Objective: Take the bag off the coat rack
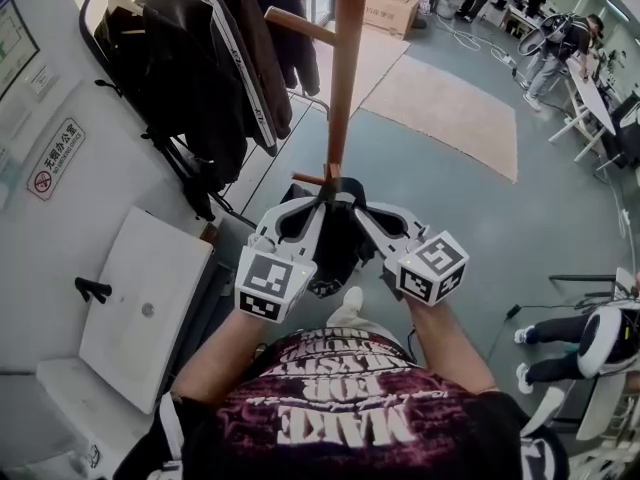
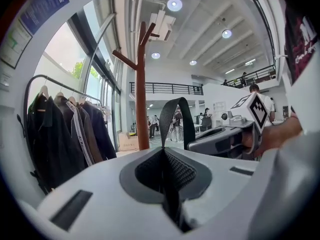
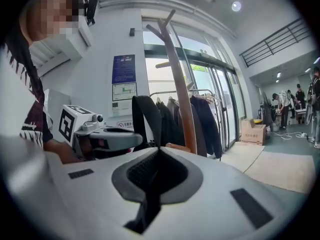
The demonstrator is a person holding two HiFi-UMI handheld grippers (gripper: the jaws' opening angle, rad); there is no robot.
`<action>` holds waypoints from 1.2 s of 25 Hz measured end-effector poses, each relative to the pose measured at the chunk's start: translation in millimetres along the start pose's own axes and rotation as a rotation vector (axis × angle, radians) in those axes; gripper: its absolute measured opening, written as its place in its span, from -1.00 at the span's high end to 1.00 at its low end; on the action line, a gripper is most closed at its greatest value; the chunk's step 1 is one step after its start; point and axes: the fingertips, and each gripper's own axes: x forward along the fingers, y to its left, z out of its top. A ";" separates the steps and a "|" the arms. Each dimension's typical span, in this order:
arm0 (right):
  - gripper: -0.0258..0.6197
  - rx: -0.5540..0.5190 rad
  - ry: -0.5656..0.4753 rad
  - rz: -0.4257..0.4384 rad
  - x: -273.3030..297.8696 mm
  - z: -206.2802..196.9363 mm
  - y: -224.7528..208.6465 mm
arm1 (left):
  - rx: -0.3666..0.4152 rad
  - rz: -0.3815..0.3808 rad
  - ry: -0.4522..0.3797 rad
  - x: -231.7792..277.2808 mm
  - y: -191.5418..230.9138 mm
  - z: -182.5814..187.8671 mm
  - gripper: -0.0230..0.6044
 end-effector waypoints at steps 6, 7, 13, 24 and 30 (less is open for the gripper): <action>0.90 -0.016 -0.035 -0.005 -9.8 18.6 15.1 | -0.004 -0.027 -0.028 -18.9 -6.0 20.6 0.90; 0.90 -0.020 -0.043 -0.006 -11.5 22.1 17.9 | -0.013 -0.030 -0.034 -22.0 -6.1 24.5 0.90; 0.90 -0.051 -0.078 -0.004 -23.4 44.3 36.7 | 0.021 -0.037 -0.078 -41.7 -12.5 48.8 0.90; 0.89 -0.092 -0.113 0.005 -37.9 65.8 66.5 | 0.049 -0.045 -0.123 -68.0 -16.0 72.7 0.90; 0.89 -0.096 -0.107 0.004 -40.2 64.5 71.9 | 0.060 -0.057 -0.117 -74.1 -19.7 71.8 0.90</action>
